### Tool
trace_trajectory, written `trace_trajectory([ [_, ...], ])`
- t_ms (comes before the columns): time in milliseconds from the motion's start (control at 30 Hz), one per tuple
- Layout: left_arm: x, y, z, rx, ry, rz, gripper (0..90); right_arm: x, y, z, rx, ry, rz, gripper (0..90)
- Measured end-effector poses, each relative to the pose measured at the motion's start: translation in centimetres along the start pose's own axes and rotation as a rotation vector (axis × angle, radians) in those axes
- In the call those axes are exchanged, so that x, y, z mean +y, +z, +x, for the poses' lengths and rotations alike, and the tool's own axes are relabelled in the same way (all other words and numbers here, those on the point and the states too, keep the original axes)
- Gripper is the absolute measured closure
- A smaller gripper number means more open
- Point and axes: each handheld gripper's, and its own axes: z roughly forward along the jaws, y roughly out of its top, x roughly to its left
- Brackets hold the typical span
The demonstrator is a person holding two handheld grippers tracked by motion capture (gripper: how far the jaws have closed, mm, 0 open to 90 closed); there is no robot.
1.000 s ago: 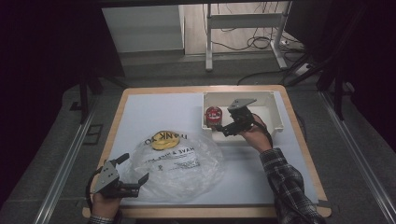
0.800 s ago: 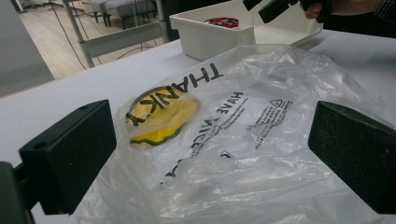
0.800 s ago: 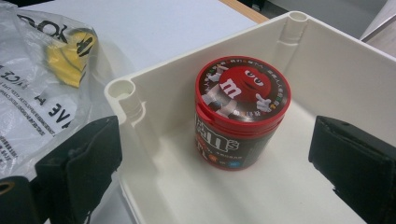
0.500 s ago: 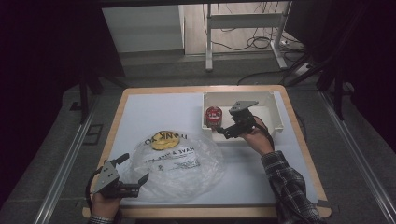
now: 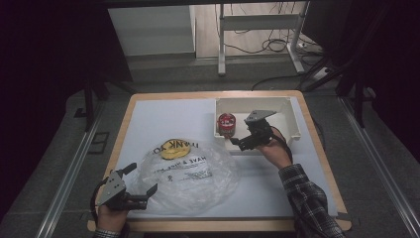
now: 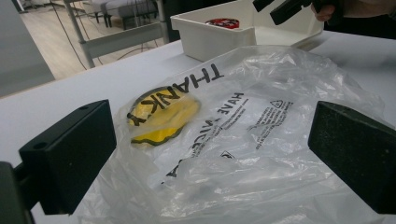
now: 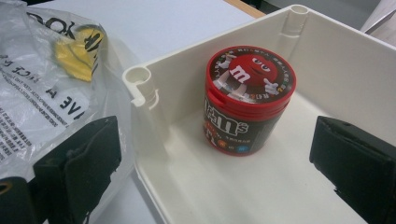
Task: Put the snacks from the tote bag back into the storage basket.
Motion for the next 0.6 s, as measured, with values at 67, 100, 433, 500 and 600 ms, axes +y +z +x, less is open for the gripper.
trace_trajectory([
  [67,0.0,0.0,0.0,0.0,-0.001,0.0,1.0,-0.1,-0.1,0.1,0.0,0.003,0.0,2.4],
  [100,0.0,0.0,0.0,0.001,-0.001,0.0,1.0,-0.1,-0.2,0.1,-0.001,0.0,-0.002,2.3],
  [433,0.0,0.0,0.0,0.002,-0.003,-0.002,1.0,-0.3,-0.8,0.7,-0.011,-0.012,0.002,2.4],
  [500,0.0,0.0,0.0,0.002,-0.002,-0.002,1.0,-0.4,-1.0,0.7,-0.012,-0.011,-0.002,2.4],
  [600,0.0,-0.1,0.0,0.004,-0.002,-0.003,1.0,-0.4,-1.2,0.9,-0.013,-0.012,-0.003,2.4],
])
